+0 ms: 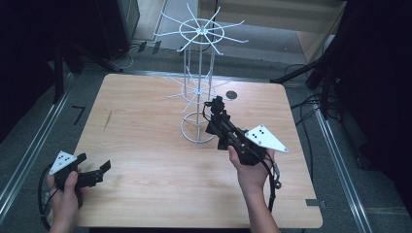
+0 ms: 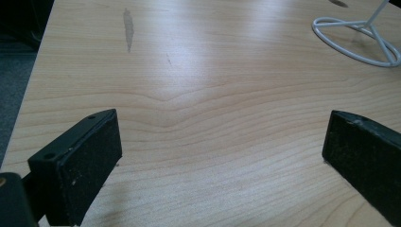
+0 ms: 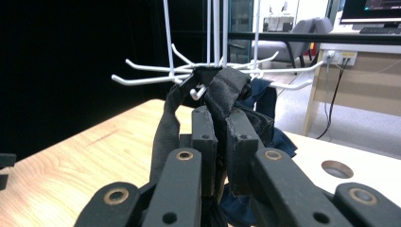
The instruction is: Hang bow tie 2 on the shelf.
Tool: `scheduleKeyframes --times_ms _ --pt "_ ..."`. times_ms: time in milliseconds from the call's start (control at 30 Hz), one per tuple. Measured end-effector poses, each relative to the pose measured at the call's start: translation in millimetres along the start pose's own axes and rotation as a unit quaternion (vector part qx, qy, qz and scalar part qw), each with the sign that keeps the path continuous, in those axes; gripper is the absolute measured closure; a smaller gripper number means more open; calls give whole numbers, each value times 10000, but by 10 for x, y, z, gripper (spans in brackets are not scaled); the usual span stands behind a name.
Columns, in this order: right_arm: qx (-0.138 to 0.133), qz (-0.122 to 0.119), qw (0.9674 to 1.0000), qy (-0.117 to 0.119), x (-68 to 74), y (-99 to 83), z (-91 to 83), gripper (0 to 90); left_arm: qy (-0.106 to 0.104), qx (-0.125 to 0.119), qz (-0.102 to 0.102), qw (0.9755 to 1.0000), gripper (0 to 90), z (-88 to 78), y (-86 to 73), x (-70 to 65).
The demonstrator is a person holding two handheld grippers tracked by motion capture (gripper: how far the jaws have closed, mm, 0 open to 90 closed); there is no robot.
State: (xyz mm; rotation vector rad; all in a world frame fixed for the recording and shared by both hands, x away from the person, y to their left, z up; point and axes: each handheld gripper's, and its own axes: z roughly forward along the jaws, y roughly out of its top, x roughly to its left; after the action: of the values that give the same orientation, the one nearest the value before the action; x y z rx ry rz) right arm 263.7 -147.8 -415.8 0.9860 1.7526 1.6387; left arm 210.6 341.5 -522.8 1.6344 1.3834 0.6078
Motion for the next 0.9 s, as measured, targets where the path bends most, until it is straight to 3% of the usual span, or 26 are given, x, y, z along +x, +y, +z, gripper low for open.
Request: scheduleKeyframes --times_ms 367,900 --pt "153 125 9998 -53 -24 -109 129 851 -8 10 8 10000 0 -2 0 1" --pt "544 182 9983 119 27 -322 332 842 -4 9 18 10000 0 -1 0 1"
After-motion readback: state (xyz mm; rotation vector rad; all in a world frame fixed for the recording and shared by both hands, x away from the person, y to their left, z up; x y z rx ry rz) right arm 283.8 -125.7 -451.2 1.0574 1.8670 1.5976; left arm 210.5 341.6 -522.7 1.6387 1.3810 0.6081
